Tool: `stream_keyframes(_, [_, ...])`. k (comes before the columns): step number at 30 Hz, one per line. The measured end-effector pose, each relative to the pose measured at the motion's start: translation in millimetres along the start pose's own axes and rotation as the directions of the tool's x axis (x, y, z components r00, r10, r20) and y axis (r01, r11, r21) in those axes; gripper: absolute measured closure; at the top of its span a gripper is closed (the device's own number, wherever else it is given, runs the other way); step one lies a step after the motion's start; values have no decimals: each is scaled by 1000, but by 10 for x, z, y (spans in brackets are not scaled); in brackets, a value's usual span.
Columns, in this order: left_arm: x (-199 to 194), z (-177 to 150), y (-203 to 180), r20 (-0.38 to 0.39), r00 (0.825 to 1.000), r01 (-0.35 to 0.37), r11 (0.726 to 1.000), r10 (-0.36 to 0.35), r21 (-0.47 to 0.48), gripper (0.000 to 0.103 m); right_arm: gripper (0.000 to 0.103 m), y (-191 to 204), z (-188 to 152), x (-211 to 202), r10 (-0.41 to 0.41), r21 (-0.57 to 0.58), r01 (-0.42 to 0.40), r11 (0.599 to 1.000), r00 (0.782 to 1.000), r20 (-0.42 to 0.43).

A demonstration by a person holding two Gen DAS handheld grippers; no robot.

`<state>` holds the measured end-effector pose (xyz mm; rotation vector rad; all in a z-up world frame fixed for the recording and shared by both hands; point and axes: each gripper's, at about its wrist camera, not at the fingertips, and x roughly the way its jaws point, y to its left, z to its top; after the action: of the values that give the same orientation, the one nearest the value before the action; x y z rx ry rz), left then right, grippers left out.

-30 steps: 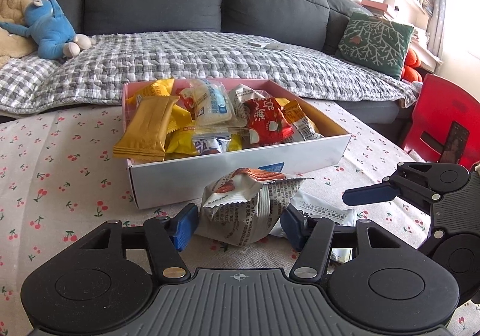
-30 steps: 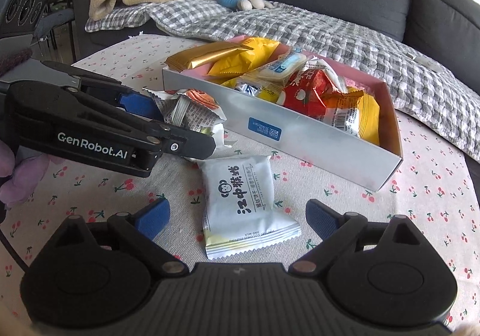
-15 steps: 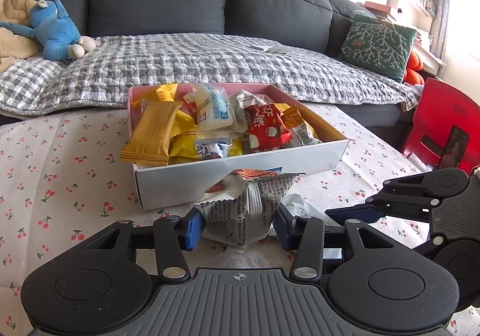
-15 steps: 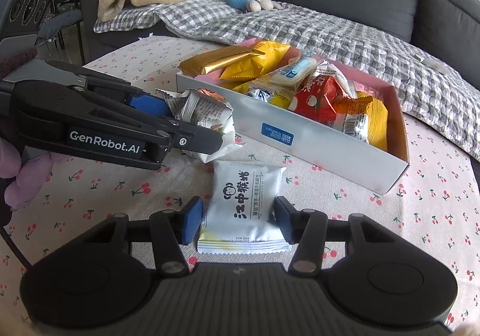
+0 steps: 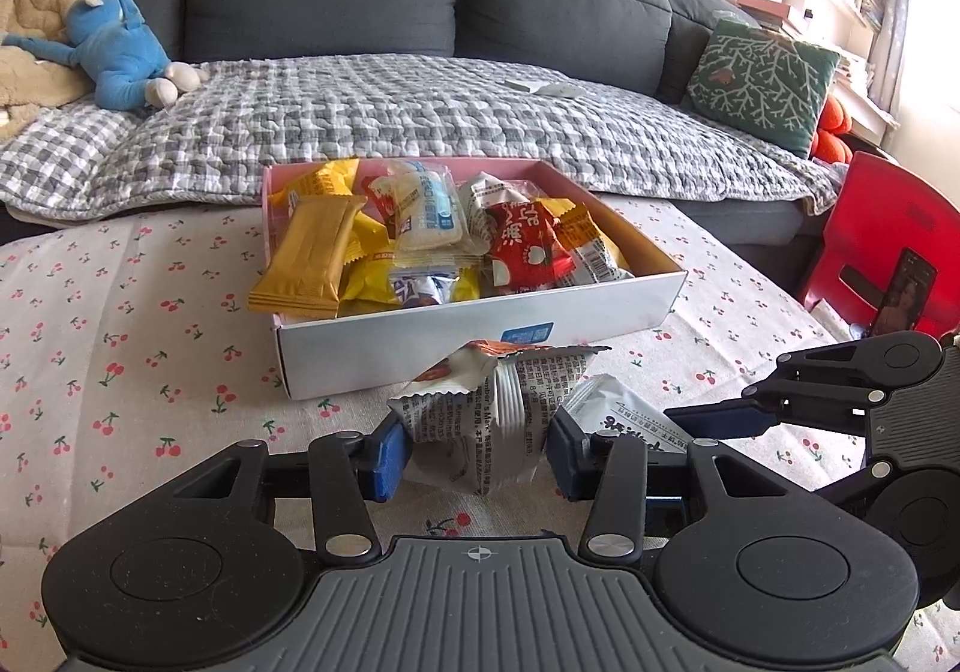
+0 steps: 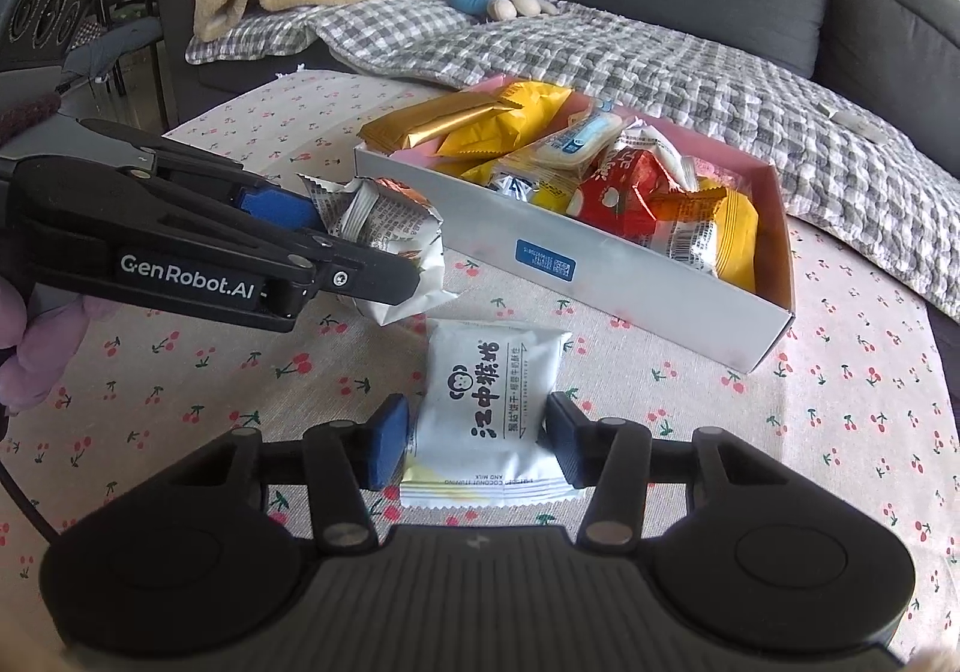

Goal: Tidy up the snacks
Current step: 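Carry the grey wafer pack and white cookie pack into the box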

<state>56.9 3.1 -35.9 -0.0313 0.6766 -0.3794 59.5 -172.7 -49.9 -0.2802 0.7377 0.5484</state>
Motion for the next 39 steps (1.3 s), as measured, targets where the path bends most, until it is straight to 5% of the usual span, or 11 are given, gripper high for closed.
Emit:
stream_keyframes(12, [-150,172,44,-8,1000,-5,998,4,-69,59,57,-178,155,-160,10,113,-16,993,999,51])
stream_keyframes(21, [-237,404,-115,28,999,-32,999,33,-22,58,57,-534,370,-223,-32,248,-5,969,989,147])
stream_keyframes(34, [378,860,191,-77,995,-84,959,66,-272,59,57,-1156,412,21,-29,491,-81,867,977,211])
stream_keyframes(39, [526,945,232,-95,992,-109,950,84,-293,59,57,-1227,408,223,-22,527,-83,846,981,190])
